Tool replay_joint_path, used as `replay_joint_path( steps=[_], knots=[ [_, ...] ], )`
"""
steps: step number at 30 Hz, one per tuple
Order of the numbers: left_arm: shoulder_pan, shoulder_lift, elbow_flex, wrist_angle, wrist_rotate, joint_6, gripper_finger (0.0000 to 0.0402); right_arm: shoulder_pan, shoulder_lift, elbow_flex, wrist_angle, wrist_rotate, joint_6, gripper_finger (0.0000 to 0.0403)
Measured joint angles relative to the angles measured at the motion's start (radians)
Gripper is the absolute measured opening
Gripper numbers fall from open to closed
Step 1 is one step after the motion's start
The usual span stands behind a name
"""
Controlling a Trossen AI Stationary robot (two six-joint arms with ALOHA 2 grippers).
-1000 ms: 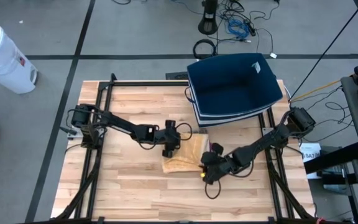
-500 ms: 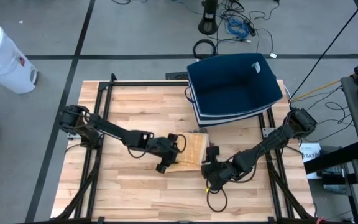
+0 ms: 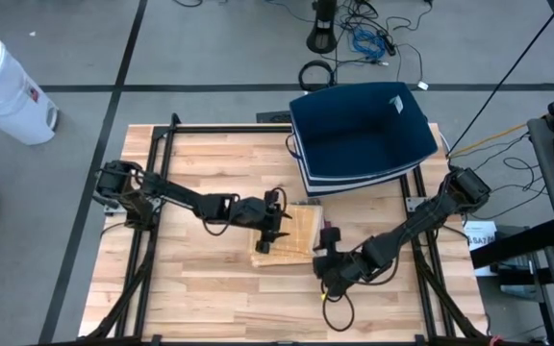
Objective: Fold towel
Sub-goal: Put the folded stacked towels into the blue laundry bin
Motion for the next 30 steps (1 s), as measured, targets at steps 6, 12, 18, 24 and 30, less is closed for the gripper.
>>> replay_joint_path(
  steps=[6,12,18,24,30],
  knots=[
    [0.025,0.008,0.000,0.001,0.124,-0.032,0.0236,0.025,0.000,0.057,-0.096,0.049,-0.018,0.0299],
    [0.026,0.060,0.000,0.048,0.165,-0.047,0.0236,0.030,-0.001,0.114,-0.074,0.097,-0.083,0.0298],
    [0.026,0.147,0.000,0.140,0.191,-0.061,0.0236,-0.014,0.000,0.058,-0.039,0.070,-0.092,0.0298],
    [0.041,0.163,0.000,0.159,0.188,-0.053,0.0236,-0.053,0.000,-0.038,0.117,0.019,-0.158,0.0298],
    [0.067,0.174,0.001,0.163,0.189,-0.057,0.0236,-0.067,0.025,-0.086,0.161,-0.005,-0.182,0.0298]
  ],
)
